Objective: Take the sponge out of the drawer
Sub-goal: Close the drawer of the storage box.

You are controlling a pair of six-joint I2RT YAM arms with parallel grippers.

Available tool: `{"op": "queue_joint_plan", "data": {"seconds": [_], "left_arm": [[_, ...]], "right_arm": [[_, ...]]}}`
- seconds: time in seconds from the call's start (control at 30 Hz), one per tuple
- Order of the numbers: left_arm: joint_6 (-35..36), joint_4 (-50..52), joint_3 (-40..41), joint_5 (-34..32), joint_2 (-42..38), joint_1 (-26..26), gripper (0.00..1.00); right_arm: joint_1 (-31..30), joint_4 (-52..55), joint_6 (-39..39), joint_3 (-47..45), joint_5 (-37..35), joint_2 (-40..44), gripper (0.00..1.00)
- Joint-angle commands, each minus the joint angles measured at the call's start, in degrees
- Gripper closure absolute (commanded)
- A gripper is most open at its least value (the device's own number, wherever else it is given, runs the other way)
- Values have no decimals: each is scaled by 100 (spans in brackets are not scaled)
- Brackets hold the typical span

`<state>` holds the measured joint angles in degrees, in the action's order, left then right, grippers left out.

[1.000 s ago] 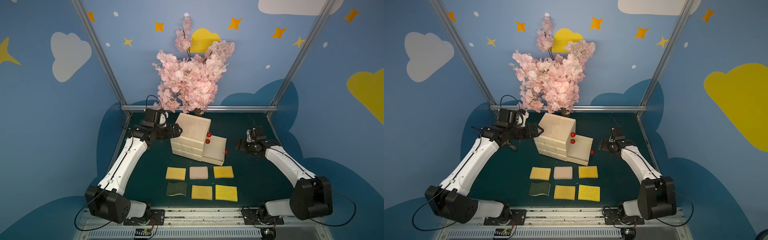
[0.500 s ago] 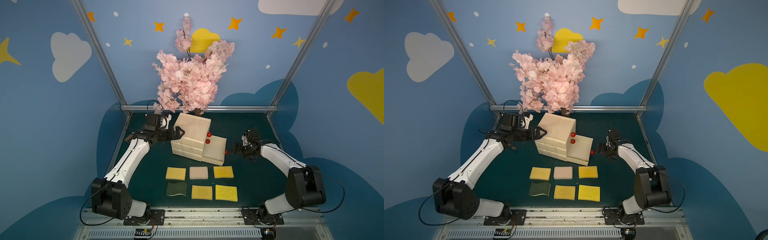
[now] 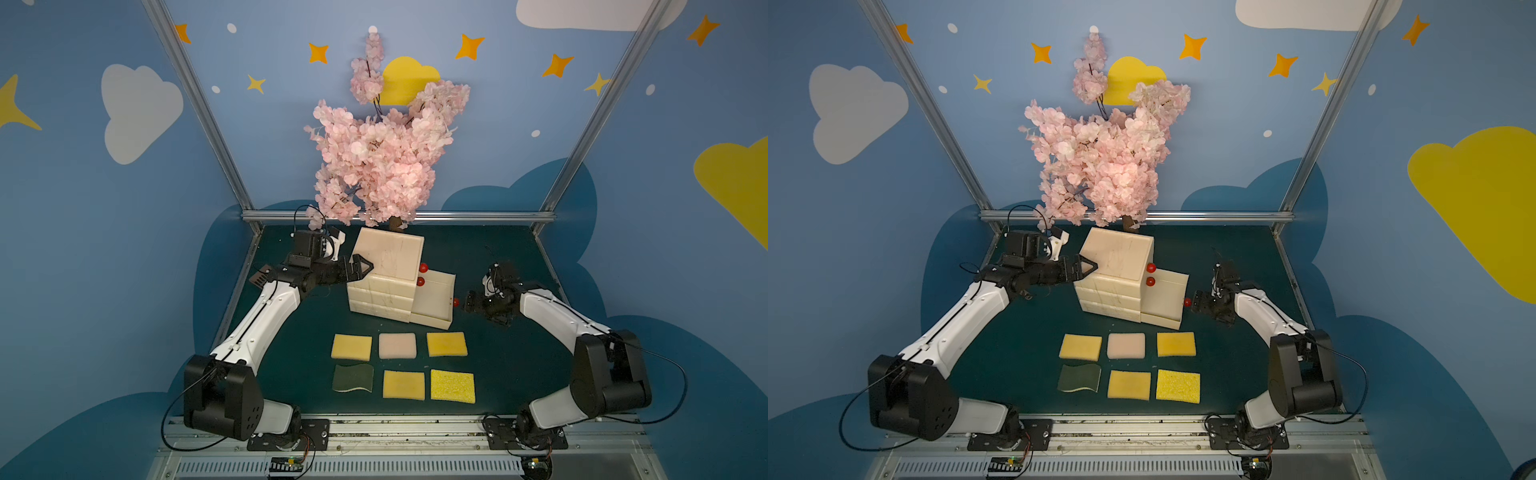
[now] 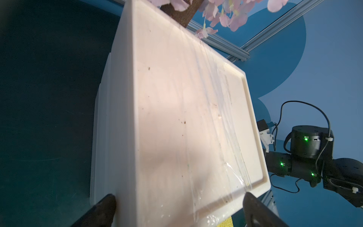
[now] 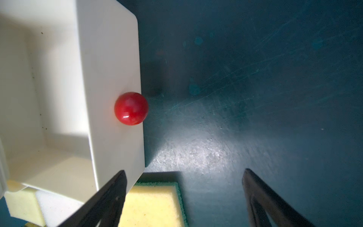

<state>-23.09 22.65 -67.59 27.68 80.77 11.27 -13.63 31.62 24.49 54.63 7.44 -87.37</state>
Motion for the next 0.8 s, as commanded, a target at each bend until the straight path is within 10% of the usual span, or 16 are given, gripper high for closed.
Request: {"op": "queue_joint_plan", "data": {"seconds": [0.0, 0.77], "left_arm": [[-68, -156, 62, 317, -156, 47, 0], [-197, -272, 104, 575, -203, 51, 0]], "right_arm": [[-102, -62, -7, 62, 130, -260, 9], [-507, -523, -165, 1031, 643, -1291, 9]]}}
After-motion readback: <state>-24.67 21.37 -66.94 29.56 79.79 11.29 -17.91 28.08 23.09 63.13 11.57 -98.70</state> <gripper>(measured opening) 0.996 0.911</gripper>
